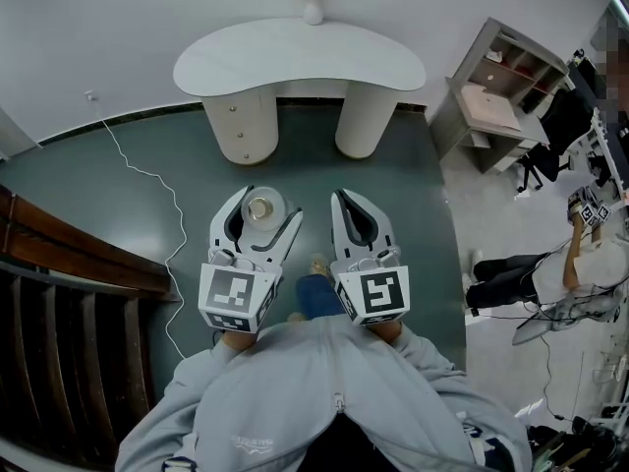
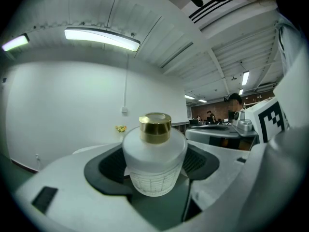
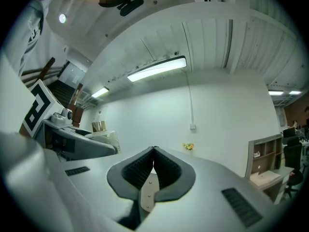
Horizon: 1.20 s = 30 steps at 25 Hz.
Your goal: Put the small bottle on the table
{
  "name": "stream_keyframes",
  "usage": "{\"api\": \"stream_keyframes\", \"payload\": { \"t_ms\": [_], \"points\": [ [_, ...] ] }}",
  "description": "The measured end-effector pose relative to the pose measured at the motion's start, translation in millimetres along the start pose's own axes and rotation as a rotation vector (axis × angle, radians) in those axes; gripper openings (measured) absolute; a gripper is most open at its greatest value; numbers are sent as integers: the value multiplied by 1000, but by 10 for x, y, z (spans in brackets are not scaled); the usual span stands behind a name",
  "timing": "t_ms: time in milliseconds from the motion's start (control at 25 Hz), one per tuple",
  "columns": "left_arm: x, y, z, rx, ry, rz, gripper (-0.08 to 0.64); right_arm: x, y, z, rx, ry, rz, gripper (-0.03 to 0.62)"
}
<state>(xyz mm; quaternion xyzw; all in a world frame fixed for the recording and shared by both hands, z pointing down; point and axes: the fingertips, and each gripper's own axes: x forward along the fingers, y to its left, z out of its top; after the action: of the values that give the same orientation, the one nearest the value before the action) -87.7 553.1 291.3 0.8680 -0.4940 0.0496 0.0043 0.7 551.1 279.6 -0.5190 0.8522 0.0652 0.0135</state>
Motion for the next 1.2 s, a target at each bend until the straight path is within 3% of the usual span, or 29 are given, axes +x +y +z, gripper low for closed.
{"api": "stream_keyframes", "payload": {
  "t_ms": [760,1200],
  "points": [
    [1678,530,81,-4,-10,30,333,1376,-1108,-311,3,8,55,26],
    [2337,790,116,-22,-9,76,333,1949,-1538,-450,2,26,104,26]
  ]
}}
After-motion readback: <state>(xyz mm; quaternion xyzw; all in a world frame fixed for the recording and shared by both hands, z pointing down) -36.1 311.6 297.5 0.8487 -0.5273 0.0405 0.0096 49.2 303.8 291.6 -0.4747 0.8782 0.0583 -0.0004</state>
